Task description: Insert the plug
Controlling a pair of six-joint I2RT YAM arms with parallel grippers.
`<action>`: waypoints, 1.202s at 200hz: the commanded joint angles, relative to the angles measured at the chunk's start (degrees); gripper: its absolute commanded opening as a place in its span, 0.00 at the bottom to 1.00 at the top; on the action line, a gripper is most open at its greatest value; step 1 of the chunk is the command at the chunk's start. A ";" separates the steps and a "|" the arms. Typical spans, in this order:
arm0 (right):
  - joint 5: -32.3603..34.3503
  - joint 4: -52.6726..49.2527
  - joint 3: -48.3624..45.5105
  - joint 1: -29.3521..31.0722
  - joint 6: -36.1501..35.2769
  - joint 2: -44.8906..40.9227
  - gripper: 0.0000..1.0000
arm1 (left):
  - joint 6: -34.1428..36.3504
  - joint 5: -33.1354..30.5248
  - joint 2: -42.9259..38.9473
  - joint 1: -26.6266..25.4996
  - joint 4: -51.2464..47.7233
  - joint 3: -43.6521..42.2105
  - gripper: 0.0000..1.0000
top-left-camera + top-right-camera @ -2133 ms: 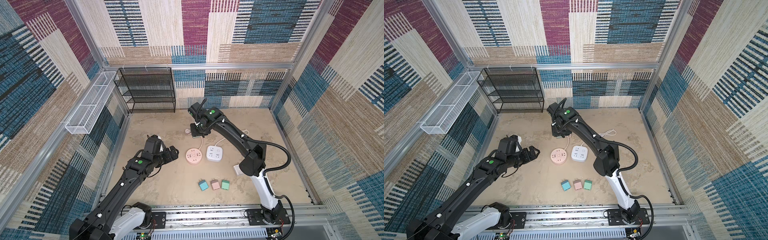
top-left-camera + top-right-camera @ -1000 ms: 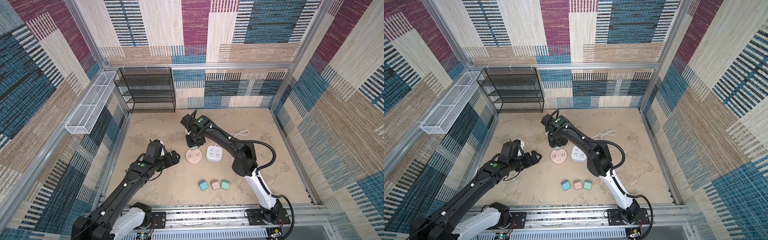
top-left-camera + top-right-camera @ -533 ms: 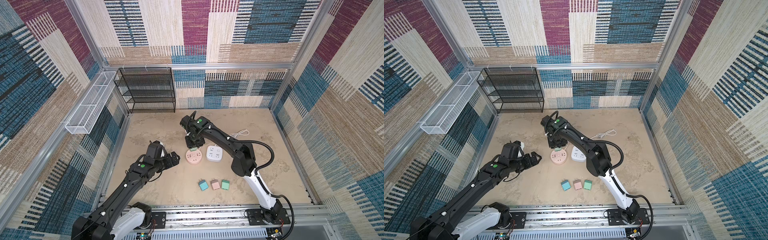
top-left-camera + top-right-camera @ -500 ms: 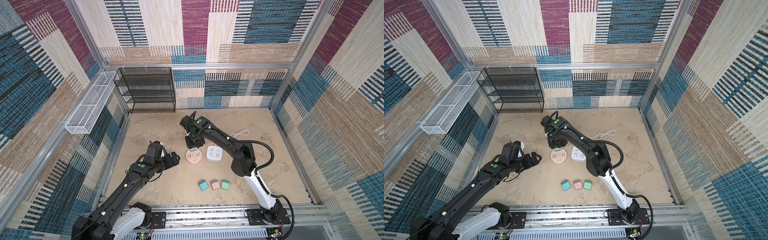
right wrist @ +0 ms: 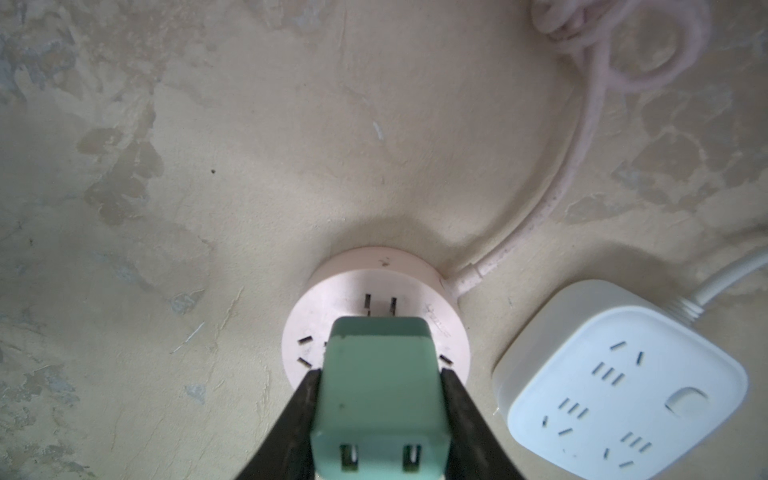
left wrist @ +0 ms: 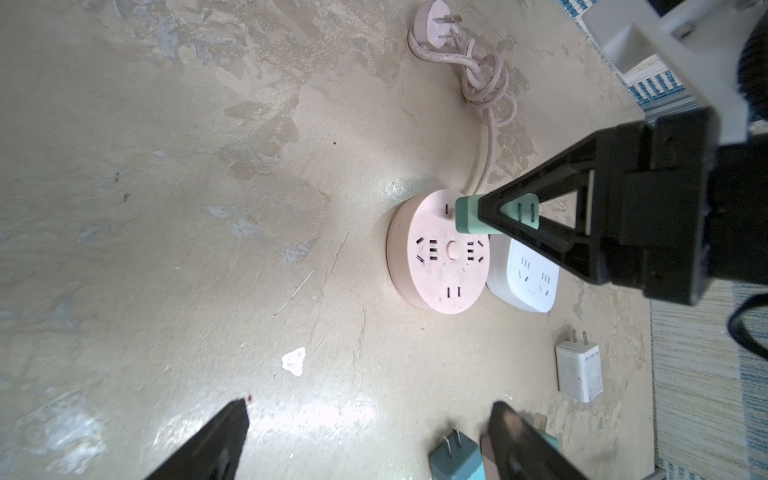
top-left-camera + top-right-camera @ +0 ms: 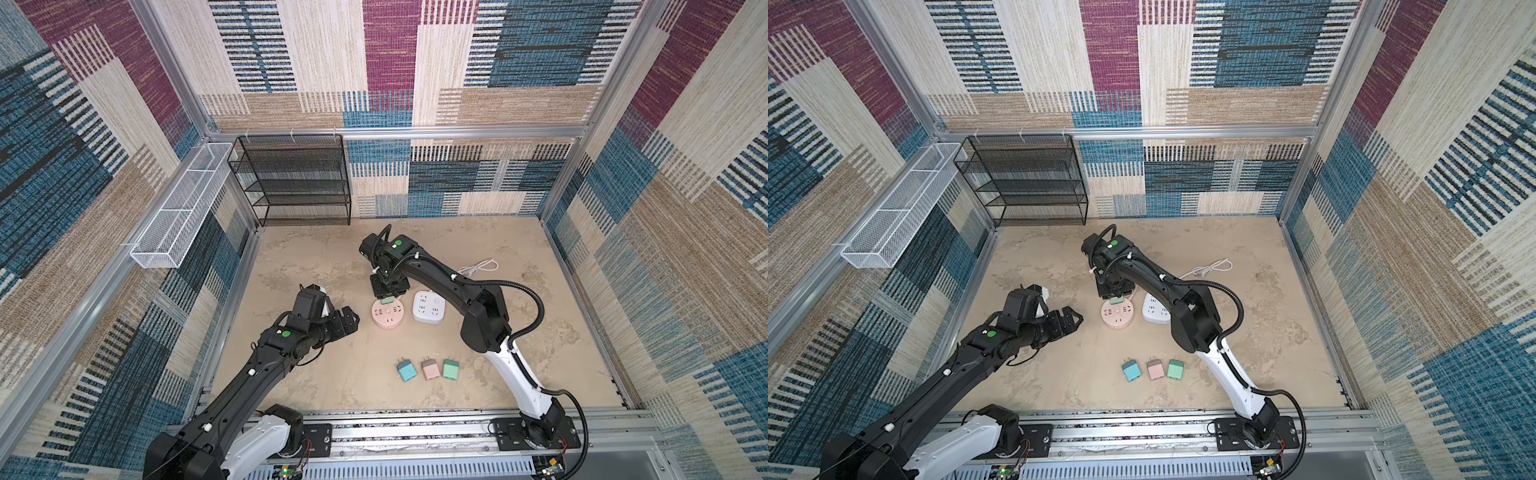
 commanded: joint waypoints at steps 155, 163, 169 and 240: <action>-0.61 0.01 2.70 -0.03 -1.21 4.32 0.00 | 0.00 -1.03 0.67 0.04 1.42 -1.00 0.95; -0.55 0.02 2.62 -0.03 -1.22 4.53 0.00 | -0.08 -0.99 0.70 0.04 1.40 -1.10 0.95; -0.48 0.04 2.62 -0.03 -1.10 4.65 0.00 | -0.11 -1.01 0.69 0.04 1.55 -1.12 0.95; -1.23 -0.06 3.43 -0.09 -2.35 8.20 0.00 | -0.55 -0.24 1.46 0.04 2.03 -1.57 0.95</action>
